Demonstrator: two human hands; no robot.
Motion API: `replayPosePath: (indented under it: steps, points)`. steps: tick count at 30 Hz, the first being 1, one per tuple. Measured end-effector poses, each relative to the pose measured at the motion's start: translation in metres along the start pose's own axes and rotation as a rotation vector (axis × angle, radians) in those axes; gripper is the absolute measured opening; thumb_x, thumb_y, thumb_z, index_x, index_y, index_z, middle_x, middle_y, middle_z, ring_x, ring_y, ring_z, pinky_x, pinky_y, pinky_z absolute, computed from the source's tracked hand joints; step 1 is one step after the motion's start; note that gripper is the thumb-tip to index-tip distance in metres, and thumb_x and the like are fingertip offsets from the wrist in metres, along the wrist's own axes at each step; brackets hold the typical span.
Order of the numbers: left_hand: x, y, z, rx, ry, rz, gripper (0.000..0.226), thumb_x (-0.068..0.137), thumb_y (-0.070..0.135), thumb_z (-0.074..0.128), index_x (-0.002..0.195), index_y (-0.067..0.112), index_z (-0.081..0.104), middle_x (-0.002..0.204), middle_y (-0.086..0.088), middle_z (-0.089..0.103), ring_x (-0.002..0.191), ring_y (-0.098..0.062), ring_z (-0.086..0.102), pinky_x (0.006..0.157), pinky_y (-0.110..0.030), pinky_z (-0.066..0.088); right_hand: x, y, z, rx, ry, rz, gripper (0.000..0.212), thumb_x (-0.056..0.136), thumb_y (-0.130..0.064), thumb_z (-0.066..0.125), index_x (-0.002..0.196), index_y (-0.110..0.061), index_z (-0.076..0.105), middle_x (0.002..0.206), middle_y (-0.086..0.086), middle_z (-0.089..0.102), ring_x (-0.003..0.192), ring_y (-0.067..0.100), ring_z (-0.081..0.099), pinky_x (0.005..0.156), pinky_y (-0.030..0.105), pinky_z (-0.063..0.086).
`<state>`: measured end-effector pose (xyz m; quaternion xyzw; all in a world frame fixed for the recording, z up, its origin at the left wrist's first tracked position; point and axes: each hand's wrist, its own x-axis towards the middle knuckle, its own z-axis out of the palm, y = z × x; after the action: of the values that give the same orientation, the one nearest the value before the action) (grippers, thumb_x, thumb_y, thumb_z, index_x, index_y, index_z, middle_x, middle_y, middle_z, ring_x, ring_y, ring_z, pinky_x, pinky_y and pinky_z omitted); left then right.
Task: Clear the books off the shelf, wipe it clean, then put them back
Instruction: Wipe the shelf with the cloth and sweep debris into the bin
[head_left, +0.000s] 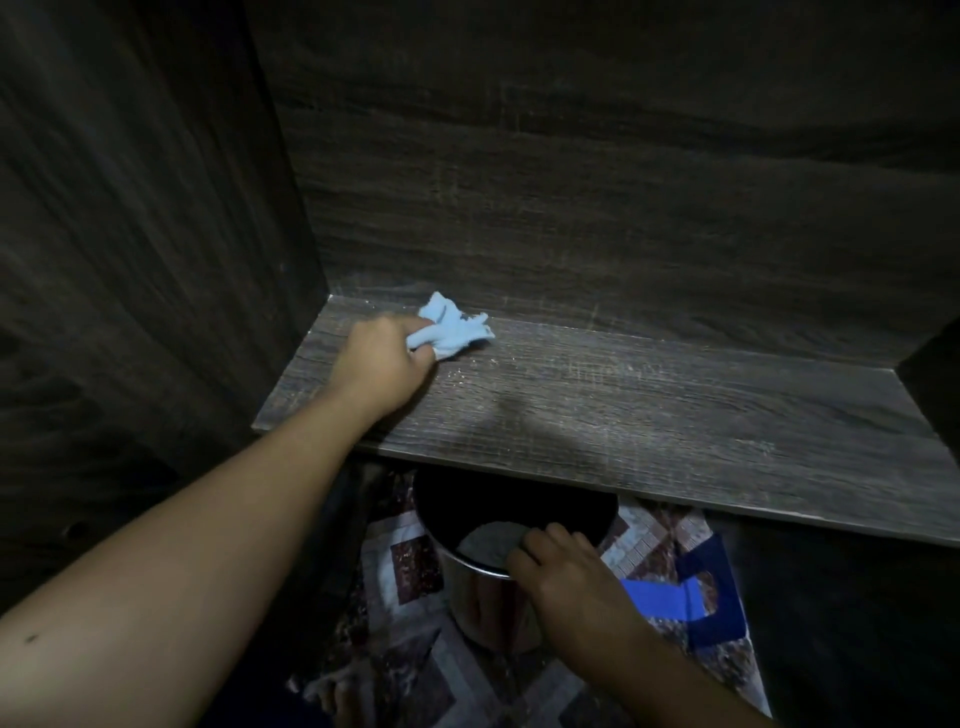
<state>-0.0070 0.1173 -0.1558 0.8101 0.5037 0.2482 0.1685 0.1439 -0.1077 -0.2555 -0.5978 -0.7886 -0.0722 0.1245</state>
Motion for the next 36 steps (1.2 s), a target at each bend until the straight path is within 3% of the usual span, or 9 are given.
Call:
replayPosePath:
  steps: [3, 6, 10, 13, 17, 22, 27, 32, 36]
  points:
    - [0.008, -0.012, -0.007, 0.021, 0.297, -0.005, 0.033, 0.081, 0.013, 0.061, 0.112, 0.018, 0.071, 0.113, -0.018, 0.059, 0.1, -0.037, 0.058, 0.088, -0.037, 0.046, 0.003, 0.0, 0.0, 0.003, 0.003, -0.001, 0.019, 0.064, -0.021, 0.038, 0.07, -0.021, 0.056, 0.072, -0.002, 0.054, 0.074, 0.017, 0.037, 0.063, 0.028, 0.021]
    - [0.021, -0.025, -0.016, 0.295, 0.412, -0.004, 0.036, 0.086, 0.012, 0.06, 0.122, 0.015, 0.062, 0.127, -0.02, 0.048, 0.106, -0.041, 0.049, 0.085, -0.047, 0.045, 0.004, 0.0, 0.002, -0.006, 0.004, -0.003, 0.021, 0.065, -0.021, 0.038, 0.072, -0.021, 0.058, 0.073, -0.002, 0.054, 0.075, 0.017, 0.037, 0.063, 0.029, 0.021]
    - [0.036, -0.048, -0.02, 0.738, 0.301, 0.052, 0.037, 0.091, 0.006, 0.053, 0.128, 0.006, 0.056, 0.131, -0.023, 0.046, 0.1, -0.042, 0.049, 0.073, -0.047, 0.043, 0.005, 0.002, 0.003, -0.002, 0.025, -0.005, 0.017, 0.065, -0.021, 0.04, 0.078, -0.02, 0.051, 0.074, -0.002, 0.054, 0.075, 0.018, 0.038, 0.063, 0.029, 0.021]
    - [0.045, -0.038, -0.015, 0.928, 0.137, -0.092, 0.033, 0.096, 0.01, 0.045, 0.126, 0.0, 0.054, 0.127, -0.023, 0.047, 0.108, -0.037, 0.049, 0.078, -0.044, 0.047, 0.006, 0.004, 0.005, -0.018, 0.028, 0.014, 0.02, 0.062, -0.021, 0.036, 0.082, -0.022, 0.038, 0.073, -0.003, 0.054, 0.076, 0.017, 0.037, 0.063, 0.029, 0.021]
    - [0.059, -0.028, -0.003, 0.662, -0.039, -0.35, 0.04, 0.095, 0.008, 0.05, 0.134, -0.001, 0.046, 0.136, -0.021, 0.042, 0.121, -0.034, 0.047, 0.089, -0.045, 0.05, 0.003, 0.008, 0.009, -0.008, 0.007, 0.016, 0.019, 0.064, -0.017, 0.037, 0.077, -0.021, 0.051, 0.074, -0.002, 0.054, 0.076, 0.017, 0.037, 0.063, 0.028, 0.022]
    - [0.068, -0.032, -0.007, 0.443, -0.014, -0.456, 0.052, 0.09, 0.031, 0.059, 0.134, 0.006, 0.047, 0.134, -0.019, 0.051, 0.121, -0.035, 0.051, 0.096, -0.04, 0.044, -0.004, 0.009, 0.01, 0.009, -0.007, 0.012, 0.018, 0.066, -0.019, 0.039, 0.083, -0.022, 0.048, 0.078, -0.002, 0.055, 0.077, 0.017, 0.04, 0.064, 0.028, 0.024]
    - [0.063, -0.047, -0.003, 0.492, -0.065, -0.318, 0.051, 0.091, 0.048, 0.046, 0.134, 0.021, 0.05, 0.127, -0.016, 0.057, 0.115, -0.036, 0.052, 0.091, -0.041, 0.044, -0.013, 0.013, 0.014, 0.011, -0.017, 0.024, 0.021, 0.065, -0.02, 0.038, 0.083, -0.023, 0.048, 0.077, -0.004, 0.055, 0.077, 0.016, 0.04, 0.063, 0.026, 0.027]
    - [0.049, -0.027, 0.004, 0.375, -0.074, -0.105, 0.041, 0.093, 0.039, 0.047, 0.133, 0.028, 0.053, 0.126, -0.013, 0.06, 0.116, -0.035, 0.051, 0.095, -0.04, 0.044, -0.012, 0.014, 0.016, -0.004, -0.048, 0.028, 0.022, 0.063, -0.019, 0.038, 0.085, -0.024, 0.039, 0.077, -0.004, 0.054, 0.076, 0.016, 0.039, 0.064, 0.028, 0.022]
    - [0.041, 0.002, 0.013, 0.177, -0.22, 0.088, 0.031, 0.093, 0.03, 0.052, 0.122, 0.036, 0.06, 0.122, -0.003, 0.065, 0.113, -0.029, 0.056, 0.094, -0.038, 0.046, -0.011, 0.013, 0.014, -0.008, -0.041, 0.028, 0.024, 0.063, -0.018, 0.041, 0.086, -0.024, 0.039, 0.077, -0.005, 0.054, 0.076, 0.015, 0.039, 0.064, 0.024, 0.028]
